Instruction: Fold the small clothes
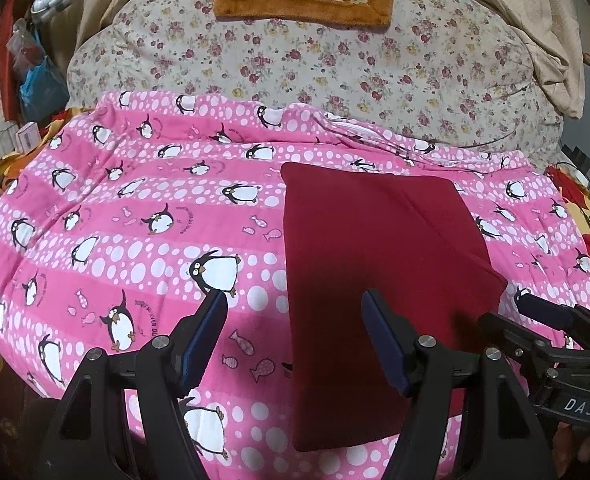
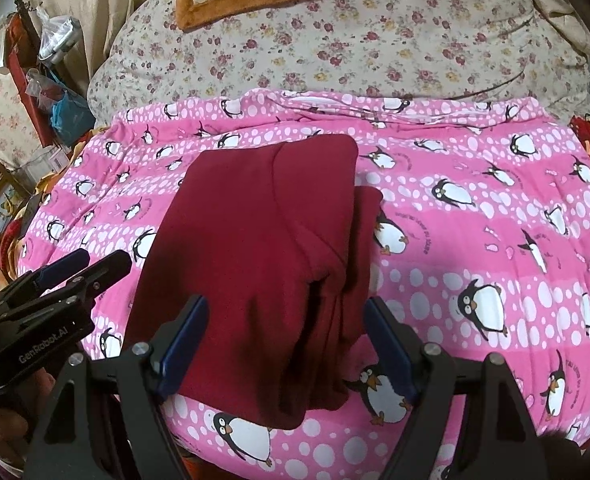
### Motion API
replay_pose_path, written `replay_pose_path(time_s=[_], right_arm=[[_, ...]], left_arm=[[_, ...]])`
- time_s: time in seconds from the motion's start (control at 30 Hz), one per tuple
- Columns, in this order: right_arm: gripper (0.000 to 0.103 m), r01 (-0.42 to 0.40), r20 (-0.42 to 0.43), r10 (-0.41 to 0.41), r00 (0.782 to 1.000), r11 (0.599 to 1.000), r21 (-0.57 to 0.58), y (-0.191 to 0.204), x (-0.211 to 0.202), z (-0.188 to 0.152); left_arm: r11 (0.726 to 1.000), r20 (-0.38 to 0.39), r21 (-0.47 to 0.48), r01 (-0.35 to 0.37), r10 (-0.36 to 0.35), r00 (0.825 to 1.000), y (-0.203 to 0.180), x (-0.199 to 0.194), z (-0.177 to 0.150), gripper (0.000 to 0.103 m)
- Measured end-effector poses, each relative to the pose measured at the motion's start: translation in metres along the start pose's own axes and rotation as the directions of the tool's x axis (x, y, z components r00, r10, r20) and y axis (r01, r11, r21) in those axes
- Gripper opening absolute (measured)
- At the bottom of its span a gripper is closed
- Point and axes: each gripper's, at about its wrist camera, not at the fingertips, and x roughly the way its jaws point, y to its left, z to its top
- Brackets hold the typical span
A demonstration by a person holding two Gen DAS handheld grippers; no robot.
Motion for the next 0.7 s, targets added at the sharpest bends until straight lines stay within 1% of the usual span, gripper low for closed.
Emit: replay_pose_path(time_s=[0.4, 0.5, 0.63, 0.7], right_arm=[[0.083, -0.003, -0.024, 0.003, 1.000, 1.000, 0.003, -0.002, 0.013, 0.005], [0.083, -0.004, -0.030, 0.004, 1.000, 1.000, 0.001, -0.001, 0.016, 0.007], [0.083, -0.006, -0.040, 0.006, 0.999, 1.000, 0.000, -0.002, 0.022, 0.008], [0.083, -0.019, -0.041, 0.020, 0.999, 1.000, 0.014, -0.007, 0.023, 0.010]], left_arm=[[1.000, -0.019, -0.013, 0.012, -0.012, 1.000, 0.005, 0.011, 0.004, 0.050], [1.000, -0.015, -0.011, 0.016, -0.016, 1.000, 0.005, 0.013, 0.004, 0.050], [0.999, -0.008, -0.022, 0.039, -0.040, 0.999, 0.012, 0.016, 0.007, 0.050], [0.999, 0.000, -0.030, 0.040, -0.040, 0.999, 0.017, 0.017, 0.009, 0.050]])
